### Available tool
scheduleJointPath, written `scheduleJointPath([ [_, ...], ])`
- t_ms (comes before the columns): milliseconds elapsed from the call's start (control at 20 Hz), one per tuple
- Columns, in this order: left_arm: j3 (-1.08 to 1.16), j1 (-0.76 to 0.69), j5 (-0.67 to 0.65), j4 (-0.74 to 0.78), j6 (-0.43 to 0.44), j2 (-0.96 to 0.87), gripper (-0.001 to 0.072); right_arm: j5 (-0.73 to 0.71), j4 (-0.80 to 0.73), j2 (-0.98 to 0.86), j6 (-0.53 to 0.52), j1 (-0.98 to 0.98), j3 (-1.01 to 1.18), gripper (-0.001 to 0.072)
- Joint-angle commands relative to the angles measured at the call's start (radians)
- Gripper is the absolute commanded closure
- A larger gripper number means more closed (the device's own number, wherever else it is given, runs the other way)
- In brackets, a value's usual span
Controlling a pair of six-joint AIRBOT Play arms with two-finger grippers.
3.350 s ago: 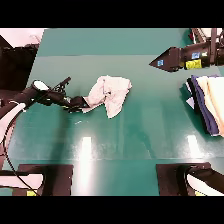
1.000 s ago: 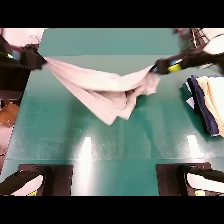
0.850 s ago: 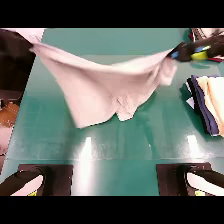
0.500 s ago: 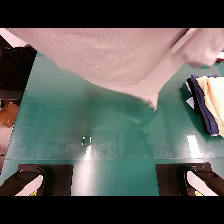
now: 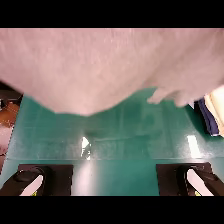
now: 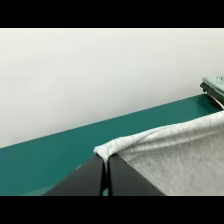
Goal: Fold the shirts.
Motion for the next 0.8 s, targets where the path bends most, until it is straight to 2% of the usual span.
scheduleJointPath([
  [0,-0.117,0.001,-0.052,0.008,-0.001,-0.050,0.0686,0.166,-0.006,-0.112,0.084,0.036,0.016,0.0704],
  [100,-0.203,0.001,-0.131,0.008,0.007,-0.140,0.0685,0.242,-0.014,-0.233,0.111,0.134,0.016,0.0704],
  [200,-0.276,0.001,-0.196,0.008,0.053,-0.257,0.0685,0.297,-0.084,-0.378,0.114,0.241,0.016,0.0703],
  [400,-0.372,0.002,-0.178,0.013,0.086,-0.518,0.0685,0.369,-0.116,-0.693,0.124,0.338,0.014,0.0703],
  [500,-0.379,0.002,-0.116,0.013,0.085,-0.640,0.0685,0.306,-0.116,-0.797,0.124,0.349,-0.026,0.0703],
  [600,-0.379,0.002,-0.015,0.013,0.084,-0.731,0.0685,0.173,-0.116,-0.872,0.124,0.349,-0.084,0.0703],
  [750,-0.379,0.002,0.108,0.013,0.077,-0.794,0.0685,0.028,-0.112,-0.944,0.123,0.349,-0.113,0.0702],
])
